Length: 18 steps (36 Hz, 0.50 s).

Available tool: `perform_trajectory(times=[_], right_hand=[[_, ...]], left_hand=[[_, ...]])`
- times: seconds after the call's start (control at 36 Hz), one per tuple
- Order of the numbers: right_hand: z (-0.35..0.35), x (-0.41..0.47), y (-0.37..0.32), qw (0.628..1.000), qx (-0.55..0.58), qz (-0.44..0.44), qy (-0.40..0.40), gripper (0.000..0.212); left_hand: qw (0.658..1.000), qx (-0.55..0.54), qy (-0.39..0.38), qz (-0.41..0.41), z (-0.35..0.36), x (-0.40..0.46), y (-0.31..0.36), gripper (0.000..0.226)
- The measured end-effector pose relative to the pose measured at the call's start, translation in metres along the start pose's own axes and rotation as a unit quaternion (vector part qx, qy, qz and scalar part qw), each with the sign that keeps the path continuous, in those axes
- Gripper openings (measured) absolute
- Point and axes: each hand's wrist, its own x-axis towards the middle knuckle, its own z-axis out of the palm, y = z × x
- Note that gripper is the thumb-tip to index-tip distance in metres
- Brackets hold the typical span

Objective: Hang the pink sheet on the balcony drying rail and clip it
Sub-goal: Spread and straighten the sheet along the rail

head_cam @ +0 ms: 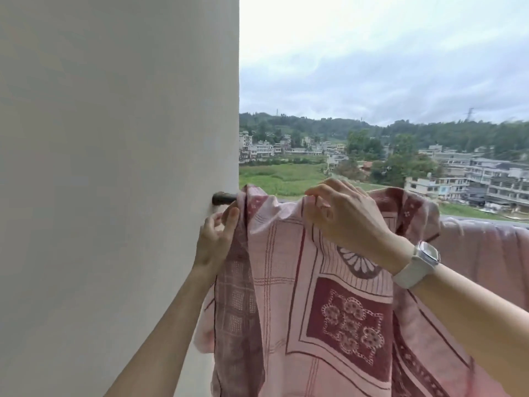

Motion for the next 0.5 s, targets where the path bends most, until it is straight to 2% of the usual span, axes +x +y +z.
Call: perform_trajectory(times=[0.06, 0.11, 0.22, 0.28, 0.33, 0.42, 0.5], right_hand=[[0.012, -0.003, -0.005, 0.999, -0.026, -0.014, -0.037, 0.035], [0.021, -0.006, -0.003, 0.998, -0.043, -0.017, -0.036, 0.029], [0.03, -0.007, 0.004, 0.999, -0.05, -0.014, 0.015, 0.015], [0.028, -0.004, 0.004, 0.999, -0.03, 0.007, 0.04, 0.011], [0.026, -0.001, 0.004, 0.998, -0.02, 0.026, 0.055, 0.011], [0.026, -0.003, 0.007, 0.998, -0.024, 0.003, 0.061, 0.015], [0.024, -0.012, 0.011, 0.997, -0.004, -0.056, 0.056, 0.024]], left_hand=[[0.999, -0.037, -0.008, -0.018, -0.002, -0.002, -0.003, 0.039], [0.998, -0.047, 0.033, 0.009, -0.003, 0.001, -0.001, 0.017], [0.989, 0.016, 0.143, 0.046, -0.008, 0.015, 0.003, 0.009], [0.968, 0.014, 0.25, 0.019, -0.018, 0.025, 0.011, 0.018], [0.947, 0.026, 0.32, -0.017, -0.032, 0.035, 0.013, 0.023], [0.946, 0.125, 0.298, -0.036, -0.038, 0.042, 0.007, 0.026], [0.952, 0.157, 0.257, 0.054, -0.024, 0.028, 0.007, 0.034]])
